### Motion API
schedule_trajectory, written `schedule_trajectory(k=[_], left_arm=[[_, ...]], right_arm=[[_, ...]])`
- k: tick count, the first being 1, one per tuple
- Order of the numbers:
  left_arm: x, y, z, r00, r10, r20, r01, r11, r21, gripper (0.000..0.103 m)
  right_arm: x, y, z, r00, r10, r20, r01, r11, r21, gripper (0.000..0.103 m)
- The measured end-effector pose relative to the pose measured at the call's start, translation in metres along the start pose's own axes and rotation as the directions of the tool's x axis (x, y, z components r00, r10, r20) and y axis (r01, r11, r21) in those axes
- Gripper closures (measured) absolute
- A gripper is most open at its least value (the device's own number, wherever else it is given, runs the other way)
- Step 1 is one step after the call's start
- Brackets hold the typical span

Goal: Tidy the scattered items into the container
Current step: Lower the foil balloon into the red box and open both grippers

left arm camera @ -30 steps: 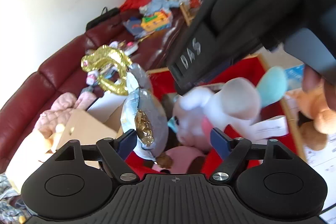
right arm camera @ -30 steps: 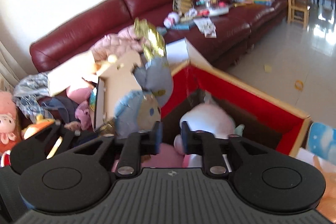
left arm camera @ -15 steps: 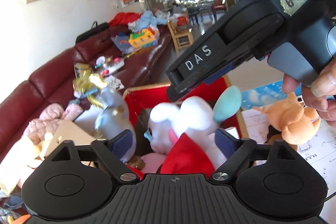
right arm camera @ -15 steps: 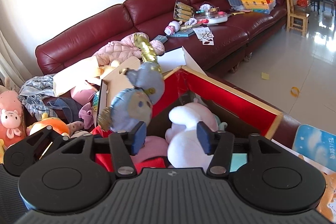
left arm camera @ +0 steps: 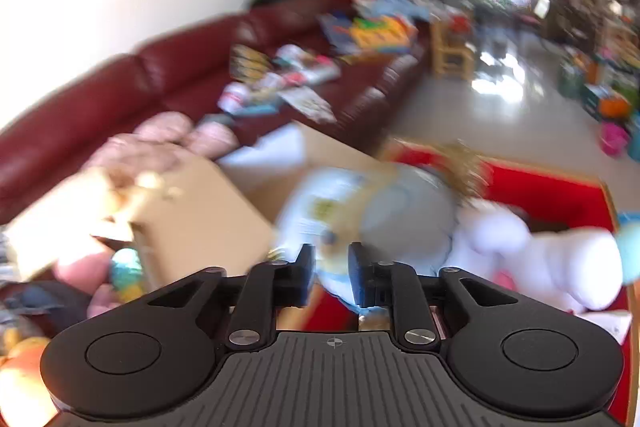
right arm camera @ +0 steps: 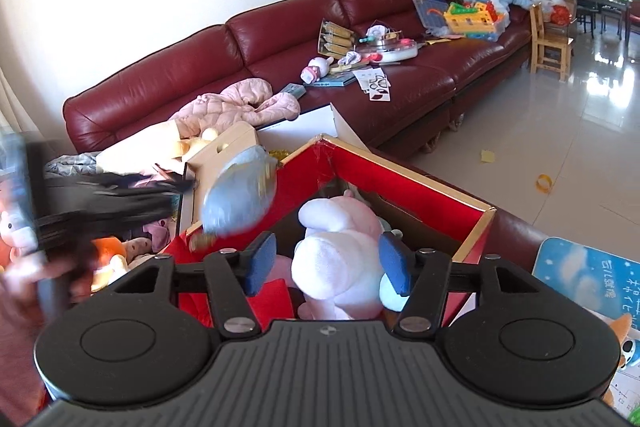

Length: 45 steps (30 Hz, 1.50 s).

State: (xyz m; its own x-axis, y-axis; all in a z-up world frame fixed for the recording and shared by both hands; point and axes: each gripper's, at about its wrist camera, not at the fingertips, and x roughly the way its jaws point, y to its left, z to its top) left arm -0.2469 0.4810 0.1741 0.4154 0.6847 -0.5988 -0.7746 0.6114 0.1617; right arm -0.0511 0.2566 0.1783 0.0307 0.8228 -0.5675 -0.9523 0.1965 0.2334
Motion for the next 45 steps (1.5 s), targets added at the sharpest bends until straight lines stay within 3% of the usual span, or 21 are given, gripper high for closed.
schedule_trajectory(k=[1, 3, 4, 6, 15, 20, 23, 27, 30, 35, 38, 42, 45], left_arm=[[0.009, -0.014, -0.001, 1.0, 0.005, -0.005, -0.005, 0.999, 0.054, 0.071], [0.032, -0.04, -0.002, 0.996, 0.025, -0.081, -0.012, 0.988, 0.153, 0.091], [0.042, -0.05, -0.006, 0.993, 0.023, -0.113, -0.002, 0.984, 0.179, 0.092], [0.046, -0.058, -0.014, 0.995, 0.011, -0.102, 0.009, 0.981, 0.194, 0.092], [0.053, -0.038, -0.022, 0.995, -0.007, -0.101, 0.02, 0.992, 0.122, 0.092], [0.057, -0.036, -0.024, 0.995, -0.02, -0.098, 0.032, 0.991, 0.128, 0.087], [0.062, -0.035, -0.025, 0.994, -0.025, -0.102, 0.038, 0.991, 0.125, 0.085], [0.059, -0.037, -0.033, 0.995, -0.031, -0.094, 0.043, 0.991, 0.128, 0.082], [0.059, -0.035, -0.033, 0.996, -0.032, -0.086, 0.042, 0.992, 0.115, 0.08], [0.051, -0.023, -0.028, 0.997, -0.032, -0.068, 0.036, 0.998, 0.05, 0.074], [0.046, -0.016, -0.03, 0.998, -0.019, -0.061, 0.021, 0.999, 0.026, 0.061], [0.033, -0.015, -0.031, 0.998, -0.034, -0.043, 0.037, 0.996, 0.081, 0.06], [0.024, -0.023, -0.032, 0.997, -0.066, -0.039, 0.072, 0.982, 0.177, 0.059]], right_arm=[[0.0, 0.001, 0.0, 1.0, -0.005, 0.004, 0.005, 1.0, -0.02, 0.044], [0.005, 0.0, 0.0, 1.0, -0.028, 0.002, 0.028, 0.999, -0.031, 0.052], [0.008, -0.002, 0.002, 1.0, -0.025, -0.005, 0.025, 1.0, -0.018, 0.053], [0.013, -0.006, 0.005, 1.0, -0.013, -0.011, 0.013, 1.0, -0.003, 0.054], [0.062, -0.005, 0.031, 0.998, 0.049, -0.051, -0.05, 0.999, -0.02, 0.052], [0.102, 0.005, 0.047, 0.992, 0.11, -0.054, -0.114, 0.991, -0.068, 0.048], [0.129, 0.01, 0.053, 0.985, 0.155, -0.069, -0.162, 0.981, -0.111, 0.035], [0.166, 0.01, 0.056, 0.978, 0.192, -0.078, -0.2, 0.972, -0.121, 0.034], [0.186, 0.004, 0.054, 0.958, 0.255, -0.128, -0.262, 0.964, -0.046, 0.036], [0.197, 0.015, 0.048, 0.92, 0.302, -0.249, -0.318, 0.948, -0.029, 0.038], [0.196, 0.016, 0.041, 0.911, 0.299, -0.283, -0.316, 0.949, -0.016, 0.039], [0.192, 0.012, 0.032, 0.891, 0.336, -0.306, -0.327, 0.941, 0.081, 0.041], [0.182, 0.011, 0.023, 0.886, 0.349, -0.306, -0.32, 0.937, 0.142, 0.041]])
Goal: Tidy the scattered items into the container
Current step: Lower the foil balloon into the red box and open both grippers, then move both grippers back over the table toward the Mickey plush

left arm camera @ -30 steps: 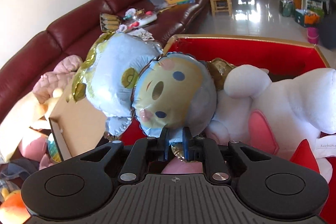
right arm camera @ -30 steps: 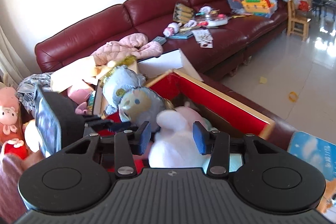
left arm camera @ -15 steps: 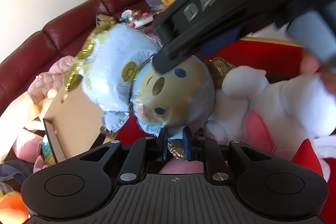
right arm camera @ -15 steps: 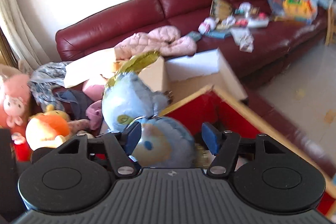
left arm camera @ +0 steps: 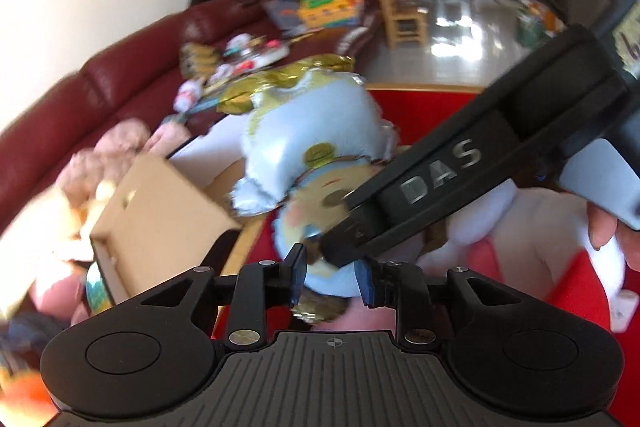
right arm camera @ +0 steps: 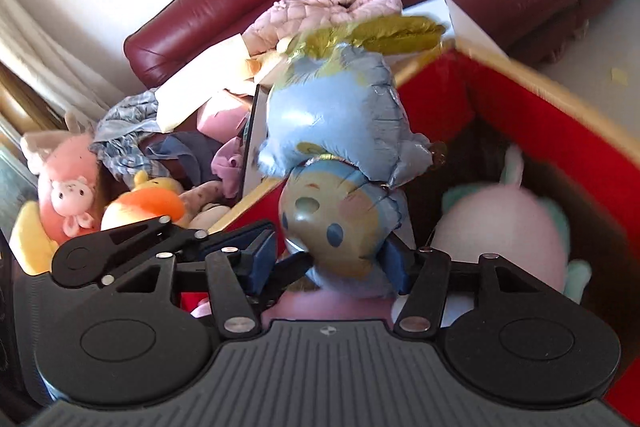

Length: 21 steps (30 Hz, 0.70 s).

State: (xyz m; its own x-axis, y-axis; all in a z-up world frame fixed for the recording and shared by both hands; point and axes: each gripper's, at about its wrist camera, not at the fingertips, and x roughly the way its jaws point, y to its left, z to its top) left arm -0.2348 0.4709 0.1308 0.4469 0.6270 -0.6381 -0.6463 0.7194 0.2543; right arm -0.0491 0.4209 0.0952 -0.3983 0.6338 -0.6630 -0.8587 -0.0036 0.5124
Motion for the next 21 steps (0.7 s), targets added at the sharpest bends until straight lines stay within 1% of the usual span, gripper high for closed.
schedule_trajectory(k=[1, 2, 4, 5, 6, 7, 8, 9, 10, 11, 12, 15, 18, 21], left_arm=[[-0.001, -0.005, 0.002, 1.0, -0.004, 0.006, 0.004, 0.999, 0.037, 0.056], [-0.001, -0.011, 0.004, 1.0, -0.002, 0.012, 0.002, 0.998, 0.066, 0.049], [0.003, -0.022, 0.009, 1.0, 0.016, 0.022, -0.018, 0.995, 0.1, 0.043], [0.007, -0.027, 0.01, 1.0, 0.021, 0.012, -0.022, 0.994, 0.11, 0.042], [0.01, -0.035, 0.011, 1.0, 0.024, 0.001, -0.024, 0.993, 0.119, 0.042], [0.009, -0.039, 0.011, 1.0, 0.028, 0.004, -0.028, 0.992, 0.125, 0.041], [0.003, -0.042, 0.009, 1.0, 0.024, 0.018, -0.026, 0.992, 0.125, 0.04], [-0.003, -0.043, 0.009, 0.999, 0.014, 0.034, -0.018, 0.992, 0.123, 0.038], [-0.008, -0.043, 0.008, 0.999, 0.007, 0.05, -0.012, 0.993, 0.119, 0.032], [-0.013, -0.043, 0.008, 0.998, 0.008, 0.065, -0.015, 0.993, 0.116, 0.026], [-0.019, -0.045, 0.007, 0.997, 0.016, 0.08, -0.025, 0.993, 0.114, 0.024], [-0.032, -0.044, 0.006, 0.995, 0.027, 0.095, -0.036, 0.995, 0.092, 0.022], [-0.047, -0.043, 0.008, 0.993, 0.028, 0.115, -0.034, 0.998, 0.053, 0.02], [-0.068, -0.048, 0.013, 0.987, 0.034, 0.156, -0.039, 0.999, 0.03, 0.012]], right_arm=[[-0.003, 0.0, -0.004, 1.0, 0.001, 0.009, -0.002, 1.0, 0.021, 0.041], [-0.005, 0.0, -0.008, 1.0, -0.006, 0.017, 0.005, 0.999, 0.041, 0.041], [-0.006, -0.001, -0.011, 0.998, -0.055, 0.032, 0.053, 0.997, 0.058, 0.043], [-0.005, -0.002, -0.01, 0.996, -0.088, 0.033, 0.086, 0.994, 0.067, 0.046], [-0.006, -0.003, -0.009, 0.993, -0.115, 0.034, 0.112, 0.99, 0.082, 0.053], [-0.009, -0.005, -0.008, 0.991, -0.124, 0.042, 0.119, 0.988, 0.093, 0.054], [-0.014, -0.005, -0.007, 0.993, -0.105, 0.057, 0.099, 0.99, 0.1, 0.052], [-0.021, -0.005, -0.007, 0.994, -0.084, 0.073, 0.076, 0.992, 0.099, 0.043], [-0.028, -0.004, -0.007, 0.993, -0.077, 0.092, 0.068, 0.994, 0.091, 0.038], [-0.036, -0.003, -0.007, 0.99, -0.084, 0.117, 0.075, 0.994, 0.079, 0.033], [-0.042, -0.001, -0.007, 0.986, -0.095, 0.135, 0.086, 0.994, 0.07, 0.03], [-0.055, -0.003, -0.011, 0.981, -0.11, 0.162, 0.097, 0.991, 0.091, 0.029], [-0.073, -0.006, -0.02, 0.968, -0.129, 0.215, 0.107, 0.988, 0.112, 0.026], [-0.096, -0.01, -0.031, 0.958, -0.12, 0.261, 0.088, 0.987, 0.131, 0.024]])
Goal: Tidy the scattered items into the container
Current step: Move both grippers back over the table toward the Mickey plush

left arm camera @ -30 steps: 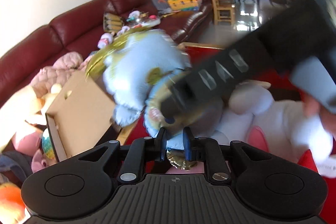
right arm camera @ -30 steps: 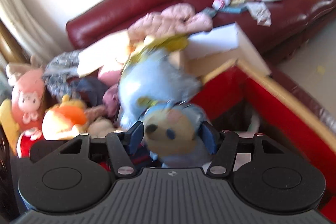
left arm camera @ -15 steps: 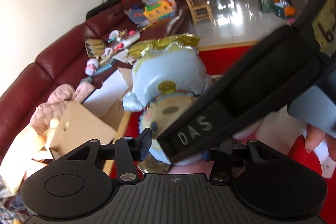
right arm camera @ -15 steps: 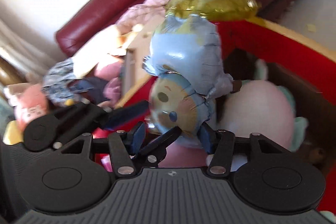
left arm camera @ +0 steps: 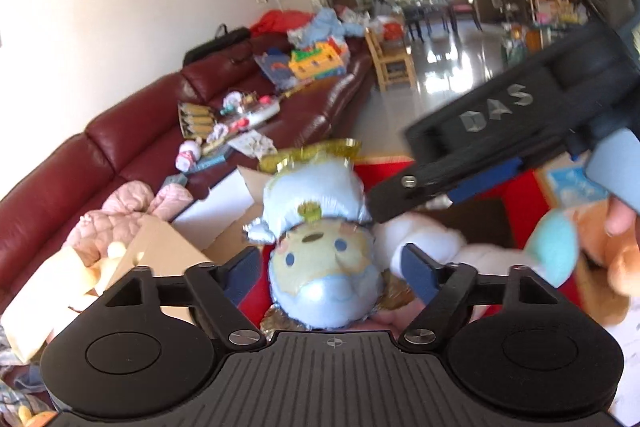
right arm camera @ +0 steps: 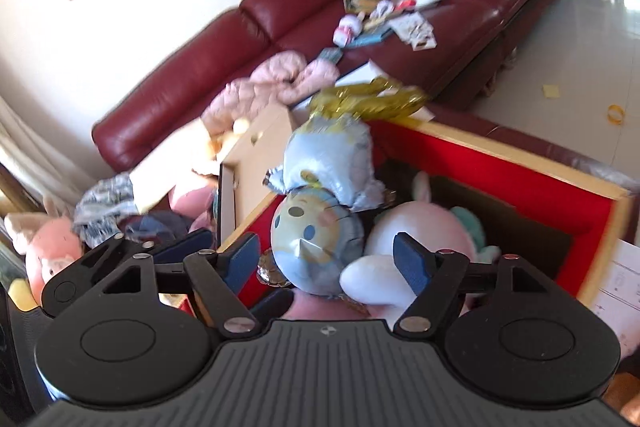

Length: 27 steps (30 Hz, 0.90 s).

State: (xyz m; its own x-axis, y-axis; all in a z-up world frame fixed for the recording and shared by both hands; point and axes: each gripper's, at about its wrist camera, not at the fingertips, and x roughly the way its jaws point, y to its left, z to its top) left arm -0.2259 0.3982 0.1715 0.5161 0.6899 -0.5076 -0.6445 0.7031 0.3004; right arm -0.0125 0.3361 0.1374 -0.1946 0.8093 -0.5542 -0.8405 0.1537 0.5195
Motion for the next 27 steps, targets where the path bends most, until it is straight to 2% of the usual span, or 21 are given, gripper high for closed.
schedule_trajectory(k=[2, 6, 10, 14, 20, 22, 27], left_arm=[[-0.013, -0.007, 0.01, 1.0, 0.008, 0.023, -0.008, 1.0, -0.002, 0.008], [-0.041, -0.034, 0.026, 0.998, -0.022, 0.058, 0.023, 1.0, -0.011, 0.002], [-0.068, -0.077, 0.035, 0.993, -0.075, 0.091, 0.072, 0.997, 0.028, 0.0], [-0.08, -0.132, 0.037, 0.985, -0.149, 0.081, 0.145, 0.988, 0.06, 0.0], [-0.085, -0.223, 0.032, 0.962, -0.271, 0.032, 0.265, 0.956, 0.125, 0.0], [-0.082, -0.249, 0.027, 0.952, -0.305, 0.007, 0.301, 0.945, 0.129, 0.0], [-0.071, -0.317, 0.016, 0.912, -0.405, -0.072, 0.411, 0.896, 0.17, 0.0]], right_arm=[[-0.02, -0.004, -0.004, 1.0, 0.013, 0.02, -0.013, 1.0, 0.004, 0.021], [-0.068, -0.011, -0.019, 0.999, 0.002, 0.054, -0.002, 1.0, 0.001, 0.014], [-0.126, -0.028, -0.039, 0.996, -0.056, 0.076, 0.055, 0.998, 0.01, 0.006], [-0.184, -0.057, -0.06, 0.987, -0.142, 0.077, 0.14, 0.989, 0.039, 0.004], [-0.25, -0.106, -0.094, 0.951, -0.309, 0.02, 0.306, 0.947, 0.098, 0.004], [-0.269, -0.123, -0.107, 0.94, -0.341, 0.011, 0.338, 0.934, 0.113, 0.004], [-0.303, -0.168, -0.136, 0.912, -0.409, -0.019, 0.406, 0.896, 0.18, 0.004]])
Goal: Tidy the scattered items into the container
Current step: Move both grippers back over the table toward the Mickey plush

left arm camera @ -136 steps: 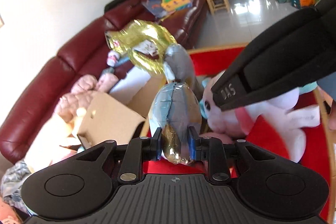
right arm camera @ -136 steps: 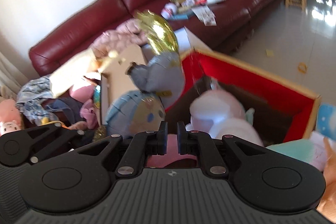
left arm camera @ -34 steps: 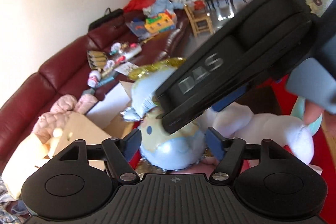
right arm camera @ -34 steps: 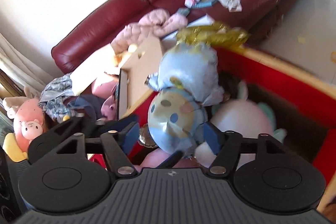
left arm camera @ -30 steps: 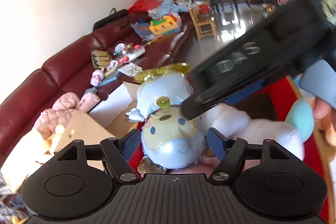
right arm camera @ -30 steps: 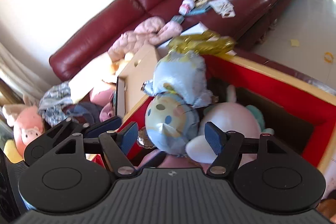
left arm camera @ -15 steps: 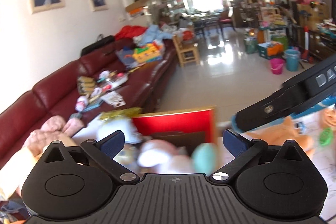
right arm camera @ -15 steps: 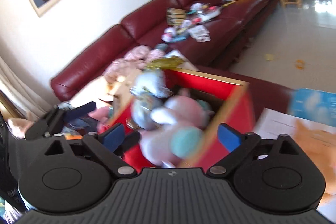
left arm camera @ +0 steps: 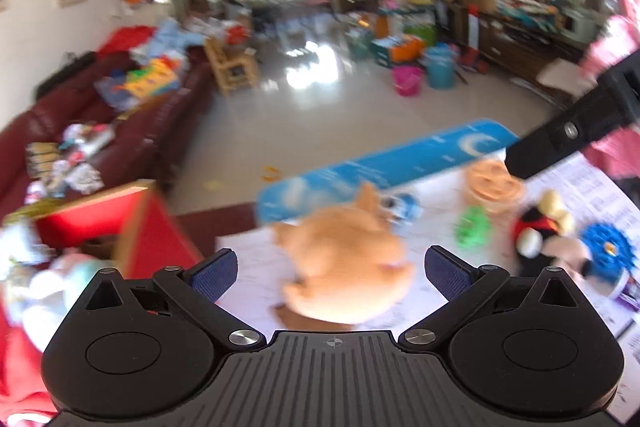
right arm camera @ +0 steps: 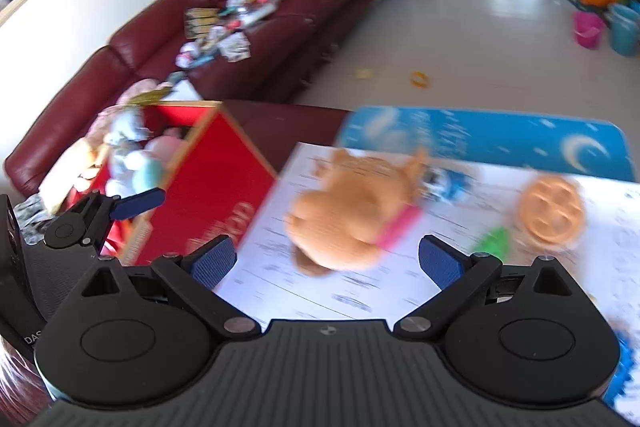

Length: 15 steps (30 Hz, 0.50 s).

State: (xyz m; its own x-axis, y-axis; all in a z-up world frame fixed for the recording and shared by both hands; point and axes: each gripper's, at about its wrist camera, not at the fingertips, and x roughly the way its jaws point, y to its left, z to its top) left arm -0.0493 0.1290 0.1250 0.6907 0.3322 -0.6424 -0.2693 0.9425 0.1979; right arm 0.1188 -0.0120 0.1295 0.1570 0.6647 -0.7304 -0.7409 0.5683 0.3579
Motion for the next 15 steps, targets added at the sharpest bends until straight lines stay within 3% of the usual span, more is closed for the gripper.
schedule_trajectory(k=[9, 15], left_arm=[[0.07, -0.08, -0.011, 0.982, -0.16, -0.099, 0.168, 0.983, 0.077, 0.0], [0.093, -0.121, -0.023, 0.957, -0.251, -0.143, 0.268, 0.956, 0.119, 0.0]], right_arm=[[0.002, -0.122, -0.043, 0.988, -0.134, -0.077, 0.15, 0.952, 0.267, 0.004], [0.021, -0.162, -0.071, 0.982, -0.122, -0.147, 0.17, 0.908, 0.382, 0.004]])
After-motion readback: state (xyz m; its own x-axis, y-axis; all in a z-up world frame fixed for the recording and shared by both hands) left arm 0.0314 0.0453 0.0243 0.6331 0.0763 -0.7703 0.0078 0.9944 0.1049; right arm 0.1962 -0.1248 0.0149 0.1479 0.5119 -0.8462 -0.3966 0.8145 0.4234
